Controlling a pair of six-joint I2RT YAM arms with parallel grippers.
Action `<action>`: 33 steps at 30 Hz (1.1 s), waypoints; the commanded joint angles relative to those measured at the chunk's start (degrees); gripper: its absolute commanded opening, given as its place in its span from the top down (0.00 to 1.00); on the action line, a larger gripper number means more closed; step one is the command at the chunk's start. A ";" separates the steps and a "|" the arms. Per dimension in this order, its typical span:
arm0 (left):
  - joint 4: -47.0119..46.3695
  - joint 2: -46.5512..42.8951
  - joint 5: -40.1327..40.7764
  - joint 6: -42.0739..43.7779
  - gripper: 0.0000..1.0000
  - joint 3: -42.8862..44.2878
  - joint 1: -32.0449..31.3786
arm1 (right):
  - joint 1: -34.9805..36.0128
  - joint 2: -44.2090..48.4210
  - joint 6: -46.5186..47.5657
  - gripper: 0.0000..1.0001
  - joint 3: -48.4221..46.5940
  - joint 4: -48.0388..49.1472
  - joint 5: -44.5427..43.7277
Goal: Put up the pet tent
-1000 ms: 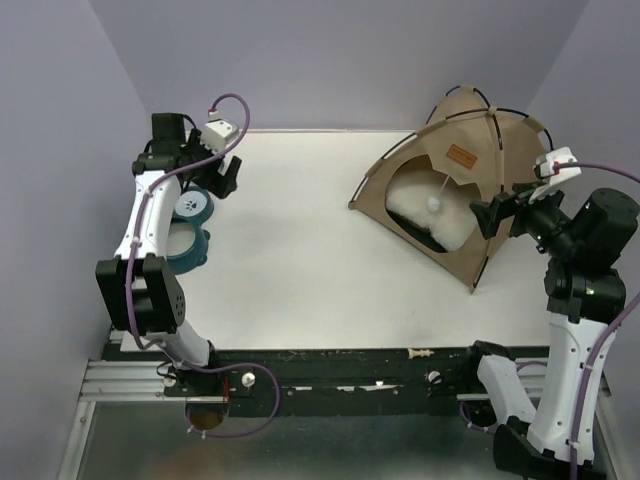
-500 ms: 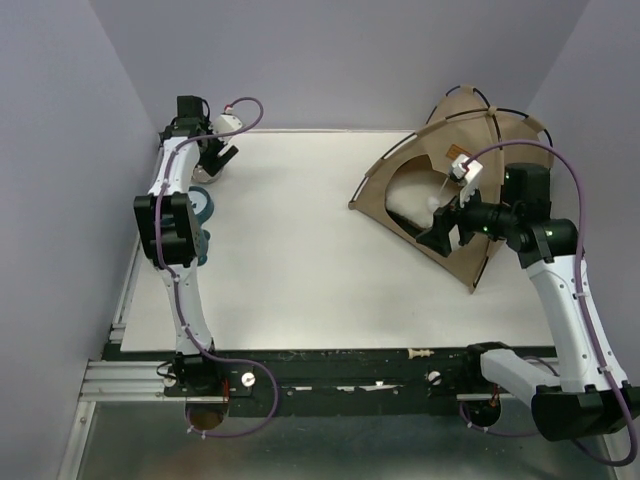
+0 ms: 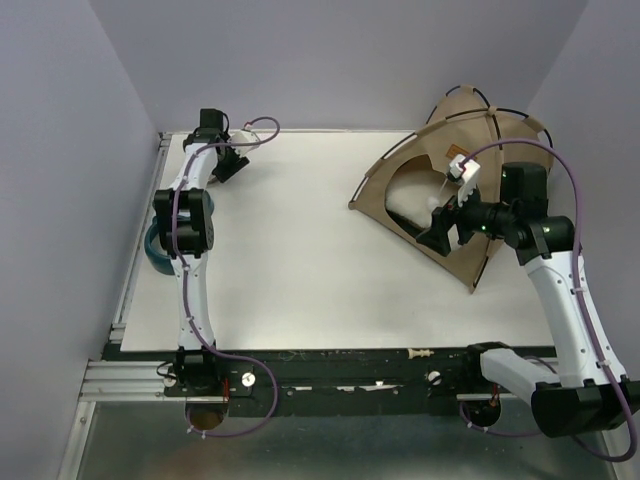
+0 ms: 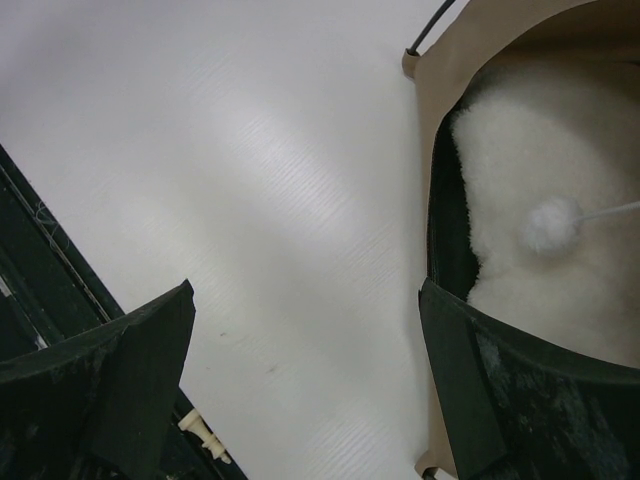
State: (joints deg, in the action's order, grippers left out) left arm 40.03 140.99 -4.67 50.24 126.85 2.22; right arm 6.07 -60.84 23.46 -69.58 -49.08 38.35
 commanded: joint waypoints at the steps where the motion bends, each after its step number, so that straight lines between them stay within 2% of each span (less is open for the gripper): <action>1: -2.50 2.97 4.23 3.81 0.40 -0.20 -0.37 | 0.44 -0.77 0.18 0.00 -1.08 -0.05 -1.79; 3: -3.11 3.15 4.23 3.90 0.54 -0.02 -0.37 | 0.44 -1.12 0.01 0.00 -1.78 -0.23 -1.52; 6: -2.51 0.97 3.09 3.29 0.90 -0.02 -0.55 | 0.44 -1.13 0.00 0.00 -2.66 -0.23 -1.61; 7: -1.98 -0.44 2.82 2.94 0.98 -0.28 -0.81 | 0.44 -0.95 0.09 0.00 -2.75 -0.14 -1.61; 8: -1.63 -2.71 2.30 2.50 1.00 -0.89 -0.99 | 0.44 -0.86 0.09 0.00 -2.84 -0.23 -1.52; 12: 2.67 -15.27 -1.22 0.83 1.00 -5.11 -1.17 | 0.44 0.63 0.18 0.00 -2.84 -0.31 -0.47; 16: 11.54 -30.99 -4.12 0.48 1.00 -13.18 -0.20 | 0.53 2.47 0.35 0.00 -2.40 -0.40 0.50; 21: 21.13 -50.16 -6.67 0.21 1.00 -31.88 1.99 | 0.79 5.02 0.88 0.00 -0.91 -0.84 2.17; 25: 20.35 -63.18 -6.14 0.83 1.00 -47.45 5.07 | 0.88 7.22 0.88 0.00 0.32 -0.49 2.70; 29: 20.88 -67.33 -7.37 0.39 1.00 -55.46 8.59 | 0.97 8.28 -0.52 0.00 1.29 0.47 4.10; 33: 15.79 -66.55 -7.55 -1.54 1.00 -60.13 9.30 | 0.97 8.98 -2.37 0.00 2.61 2.32 4.89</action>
State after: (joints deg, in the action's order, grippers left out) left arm 58.50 73.43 -10.15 50.50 70.46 10.74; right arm 6.66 -52.45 23.14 -68.62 -48.77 40.86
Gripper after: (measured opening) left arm 0.045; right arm 0.998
